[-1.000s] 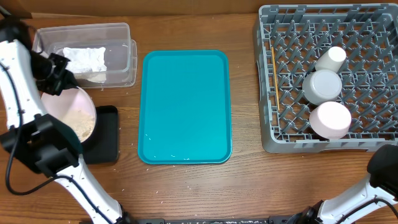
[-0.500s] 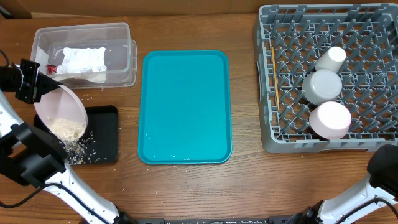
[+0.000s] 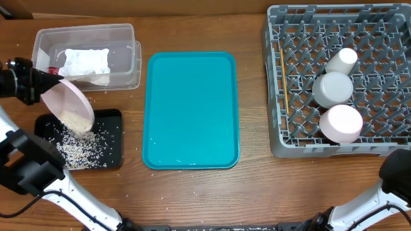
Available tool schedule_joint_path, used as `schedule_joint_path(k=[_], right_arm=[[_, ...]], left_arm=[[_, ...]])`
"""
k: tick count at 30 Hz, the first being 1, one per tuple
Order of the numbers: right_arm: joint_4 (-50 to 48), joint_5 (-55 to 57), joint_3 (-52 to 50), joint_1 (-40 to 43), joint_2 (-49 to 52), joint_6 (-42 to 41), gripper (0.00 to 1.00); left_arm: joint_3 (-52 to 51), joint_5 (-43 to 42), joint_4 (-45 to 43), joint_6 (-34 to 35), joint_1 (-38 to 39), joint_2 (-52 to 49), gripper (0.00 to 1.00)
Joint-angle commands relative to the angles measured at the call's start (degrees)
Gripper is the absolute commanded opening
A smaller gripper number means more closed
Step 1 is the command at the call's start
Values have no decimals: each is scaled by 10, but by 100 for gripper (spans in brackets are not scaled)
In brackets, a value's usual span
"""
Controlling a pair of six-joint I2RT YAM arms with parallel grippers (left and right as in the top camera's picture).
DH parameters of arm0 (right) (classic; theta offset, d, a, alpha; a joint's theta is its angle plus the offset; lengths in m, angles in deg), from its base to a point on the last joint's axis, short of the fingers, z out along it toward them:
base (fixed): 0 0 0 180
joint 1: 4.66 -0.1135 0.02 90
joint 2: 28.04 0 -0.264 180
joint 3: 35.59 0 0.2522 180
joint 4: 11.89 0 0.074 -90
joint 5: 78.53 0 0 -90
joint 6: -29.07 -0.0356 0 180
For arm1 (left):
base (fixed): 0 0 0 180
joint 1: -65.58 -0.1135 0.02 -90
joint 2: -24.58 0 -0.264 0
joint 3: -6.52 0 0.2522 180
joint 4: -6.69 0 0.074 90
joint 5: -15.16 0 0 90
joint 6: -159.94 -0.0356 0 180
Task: Sort waste into correct bins and load items into the dishwasher
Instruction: 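Lift the plate left over the black tray and tip the rice out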
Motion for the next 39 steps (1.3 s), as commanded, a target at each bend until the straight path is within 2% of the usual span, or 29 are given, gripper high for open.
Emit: schedule_joint_path(k=[1, 6, 13, 18, 23, 26, 32, 36, 39], right_arm=[[-3, -3, 3, -2, 1, -5, 100], [-3, -3, 3, -2, 1, -5, 100], [-3, -3, 3, -2, 1, -5, 100], [-3, -3, 3, -2, 1, -5, 100], [-3, -3, 3, -2, 1, -5, 100], [-3, -3, 3, -2, 1, -5, 100], [-3, -3, 3, -2, 1, -5, 100], [-3, -3, 3, -2, 1, -5, 100], [-3, -3, 3, -2, 1, -5, 100]], left_arm=[[0, -51, 2, -17, -21, 15, 4], [-30, -82, 2, -20, -36, 15, 4], [-126, -129, 2, -38, -45, 15, 4], [-136, -131, 2, -68, -49, 15, 4], [-136, -181, 2, -61, -69, 15, 4], [-137, -234, 2, -91, -78, 15, 4], [-161, -194, 2, -101, -84, 15, 4], [-198, -246, 2, -115, -84, 17, 4], [-216, -220, -5, -107, -96, 14, 4]])
